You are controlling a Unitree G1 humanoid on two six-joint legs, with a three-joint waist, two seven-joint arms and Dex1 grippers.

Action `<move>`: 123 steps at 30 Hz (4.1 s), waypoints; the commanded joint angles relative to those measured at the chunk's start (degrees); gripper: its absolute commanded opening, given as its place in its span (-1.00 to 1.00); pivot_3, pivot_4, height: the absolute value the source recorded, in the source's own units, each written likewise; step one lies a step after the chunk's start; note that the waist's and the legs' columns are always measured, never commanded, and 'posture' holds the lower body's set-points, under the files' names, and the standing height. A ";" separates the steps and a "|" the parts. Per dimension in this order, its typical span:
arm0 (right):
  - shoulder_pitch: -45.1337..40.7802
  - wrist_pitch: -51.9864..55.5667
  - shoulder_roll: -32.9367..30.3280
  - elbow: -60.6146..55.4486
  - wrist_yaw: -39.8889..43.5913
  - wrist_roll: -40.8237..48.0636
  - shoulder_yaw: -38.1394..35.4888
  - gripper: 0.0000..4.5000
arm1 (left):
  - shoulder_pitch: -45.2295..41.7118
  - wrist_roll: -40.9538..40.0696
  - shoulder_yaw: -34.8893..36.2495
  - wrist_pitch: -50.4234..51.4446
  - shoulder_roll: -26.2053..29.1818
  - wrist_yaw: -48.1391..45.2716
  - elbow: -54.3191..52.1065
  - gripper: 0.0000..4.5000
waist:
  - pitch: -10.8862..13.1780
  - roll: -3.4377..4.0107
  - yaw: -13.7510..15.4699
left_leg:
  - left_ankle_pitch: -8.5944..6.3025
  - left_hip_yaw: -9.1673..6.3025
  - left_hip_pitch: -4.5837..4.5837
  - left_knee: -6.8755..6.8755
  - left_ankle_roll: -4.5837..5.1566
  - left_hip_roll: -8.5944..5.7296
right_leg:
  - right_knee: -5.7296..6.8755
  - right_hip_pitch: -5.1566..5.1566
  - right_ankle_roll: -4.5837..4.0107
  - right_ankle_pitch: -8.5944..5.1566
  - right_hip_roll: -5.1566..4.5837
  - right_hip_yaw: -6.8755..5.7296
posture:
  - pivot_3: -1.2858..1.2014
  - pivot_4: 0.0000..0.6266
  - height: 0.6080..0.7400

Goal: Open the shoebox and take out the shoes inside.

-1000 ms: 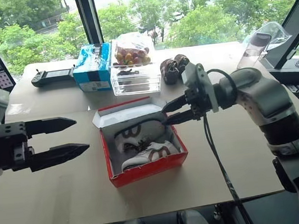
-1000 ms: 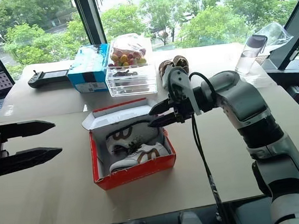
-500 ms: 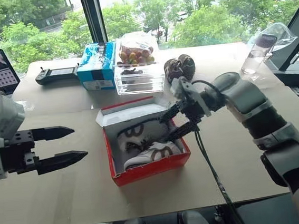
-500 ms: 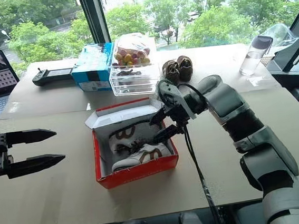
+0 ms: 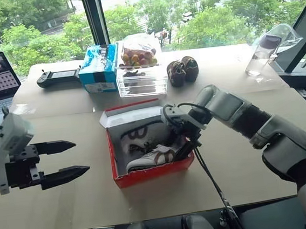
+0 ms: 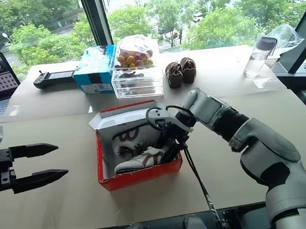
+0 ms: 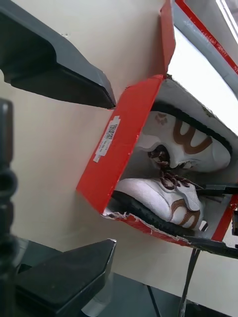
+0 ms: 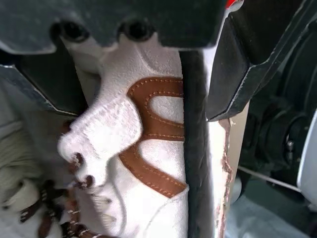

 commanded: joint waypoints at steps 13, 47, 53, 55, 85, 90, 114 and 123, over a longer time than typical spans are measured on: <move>-5.16 -3.97 4.24 8.08 2.94 4.18 -3.31 -0.90 | -1.17 1.53 -1.12 -2.91 0.02 0.34 -0.38 1.00 | 0.00 0.00 -0.69 | 0.00 0.03 0.02 -0.06 -0.09 0.10 | 0.08 -0.10 -0.11 -0.01 0.06 0.03 | 0.03 -0.52 1.00; 5.52 -31.17 10.83 7.68 -6.95 -20.40 -29.09 -0.90 | -8.08 3.53 -9.96 -6.87 2.66 -1.90 4.85 1.00 | -0.01 -0.02 -0.59 | 0.10 0.07 -0.74 0.12 -0.20 0.01 | 0.69 -0.90 -0.11 0.00 0.08 0.07 | 0.03 -0.52 1.00; 2.17 -45.31 8.79 12.69 -15.04 -32.72 -27.08 -0.90 | -8.76 3.31 -10.99 -7.17 2.43 -1.36 4.96 1.00 | 0.01 0.00 -0.68 | 0.10 0.07 -0.74 0.13 -0.20 0.00 | 0.71 -0.90 -0.11 0.00 0.09 0.07 | 0.03 -0.52 1.00; 2.02 -44.49 9.50 12.60 -14.19 -32.17 -28.01 -0.90 | -9.02 3.30 -11.37 -7.31 2.36 -1.26 5.09 1.00 | 0.01 0.00 -0.70 | 0.11 0.08 -0.74 0.13 -0.21 -0.01 | 0.71 -0.92 -0.11 -0.01 0.09 0.09 | 0.03 -0.52 1.00; 1.73 -26.54 13.32 9.56 -7.65 -24.31 -36.79 0.97 | -9.97 3.76 -13.71 -8.02 1.94 -0.79 5.21 1.00 | 0.01 -0.01 -1.71 | 0.12 0.04 -0.74 0.19 -0.22 0.06 | 0.75 -0.88 -0.10 -0.01 0.13 0.08 | 0.03 -0.52 1.00; -0.52 -26.06 12.69 11.14 -4.37 -24.07 -36.62 0.97 | -10.20 4.42 -14.29 -8.44 1.92 -0.94 5.37 1.00 | 0.01 -0.01 -1.70 | 0.12 0.04 -0.75 0.19 -0.21 0.05 | 0.74 -0.88 -0.10 -0.01 0.13 0.08 | 0.03 -0.52 1.00; -12.97 -37.03 20.95 30.28 1.43 -33.03 -25.30 0.97 | -8.85 4.40 -13.88 -8.31 0.51 1.08 3.57 1.00 | 0.02 0.01 -1.85 | 0.14 0.04 -0.73 0.16 -0.25 0.07 | 0.77 -0.91 -0.11 -0.01 0.15 0.09 | 0.03 -0.52 1.00; -12.17 -40.47 22.43 32.27 2.94 -34.38 -22.19 0.97 | -8.84 4.64 -14.52 -8.88 0.01 1.94 3.37 1.00 | 0.02 0.01 -1.82 | 0.14 0.03 -0.74 0.15 -0.27 0.05 | 0.76 -0.91 -0.11 -0.01 0.15 0.09 | 0.03 -0.52 1.00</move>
